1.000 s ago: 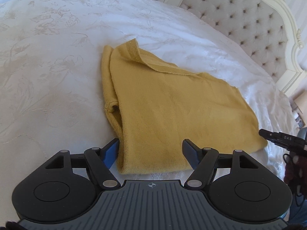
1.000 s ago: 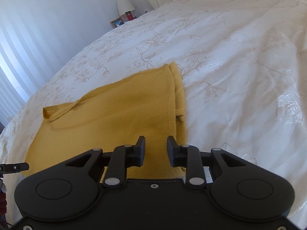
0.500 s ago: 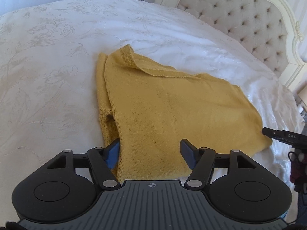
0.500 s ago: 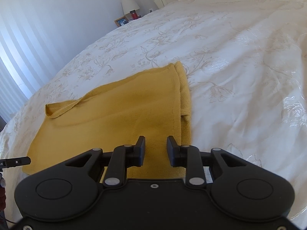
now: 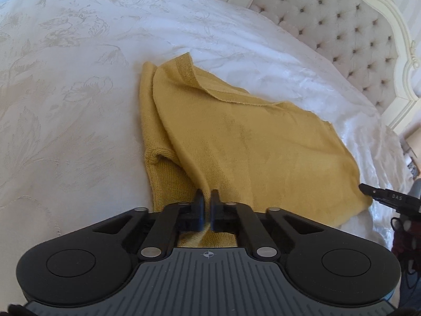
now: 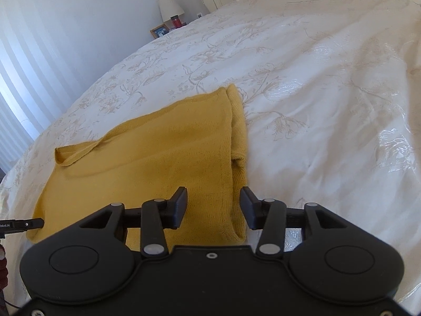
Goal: Fold small clothes
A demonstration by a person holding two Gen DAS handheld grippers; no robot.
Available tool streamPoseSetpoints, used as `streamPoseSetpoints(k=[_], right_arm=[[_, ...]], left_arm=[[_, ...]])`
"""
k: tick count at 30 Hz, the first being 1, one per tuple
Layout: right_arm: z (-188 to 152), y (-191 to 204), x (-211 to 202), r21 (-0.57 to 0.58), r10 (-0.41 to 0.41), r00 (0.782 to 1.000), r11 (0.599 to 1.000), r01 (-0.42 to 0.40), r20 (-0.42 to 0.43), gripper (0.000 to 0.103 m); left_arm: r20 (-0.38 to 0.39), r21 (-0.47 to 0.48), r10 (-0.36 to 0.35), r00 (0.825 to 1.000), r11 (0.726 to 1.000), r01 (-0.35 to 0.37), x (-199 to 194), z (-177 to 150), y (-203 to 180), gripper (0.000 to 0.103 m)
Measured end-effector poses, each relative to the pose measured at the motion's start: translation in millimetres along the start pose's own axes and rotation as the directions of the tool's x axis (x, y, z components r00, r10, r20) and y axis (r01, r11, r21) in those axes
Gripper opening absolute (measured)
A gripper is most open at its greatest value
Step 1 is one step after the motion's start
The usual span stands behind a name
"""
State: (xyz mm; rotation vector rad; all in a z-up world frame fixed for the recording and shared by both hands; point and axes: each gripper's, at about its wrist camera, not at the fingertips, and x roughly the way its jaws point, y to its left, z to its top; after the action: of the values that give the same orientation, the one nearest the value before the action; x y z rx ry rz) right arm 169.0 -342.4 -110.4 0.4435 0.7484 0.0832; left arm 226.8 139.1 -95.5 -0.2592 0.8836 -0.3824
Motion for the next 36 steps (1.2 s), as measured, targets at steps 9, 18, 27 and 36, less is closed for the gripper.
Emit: streamPoseSetpoints(k=[9,18,27,36], right_arm=[[7,-8,-27,0.016,-0.002,1.0,1.0,0.002,-0.002,0.009],[2,2,-25,-0.025,-0.134,0.991,0.991,0.134,0.03,0.036],[0,40,-20,-0.119,-0.062,0.99,0.99,0.078,0.131,0.066],[-30,53,24,-0.225,-0.098,0.993,0.968,0.112,0.072,0.071]], left_arm=[[-0.05,-0.003,-0.005,0.999,1.0,0.005,-27,-5,9,0.003],[0.028,0.066,0.151,0.988,0.986,-0.153,-36,-4,-3,0.023],[0.127,0.176,0.12,0.985,0.974,-0.141,-16,34,-43,0.036],[0.039,0.16,0.122,0.992,0.979,-0.127,56,56,-55,0.043]])
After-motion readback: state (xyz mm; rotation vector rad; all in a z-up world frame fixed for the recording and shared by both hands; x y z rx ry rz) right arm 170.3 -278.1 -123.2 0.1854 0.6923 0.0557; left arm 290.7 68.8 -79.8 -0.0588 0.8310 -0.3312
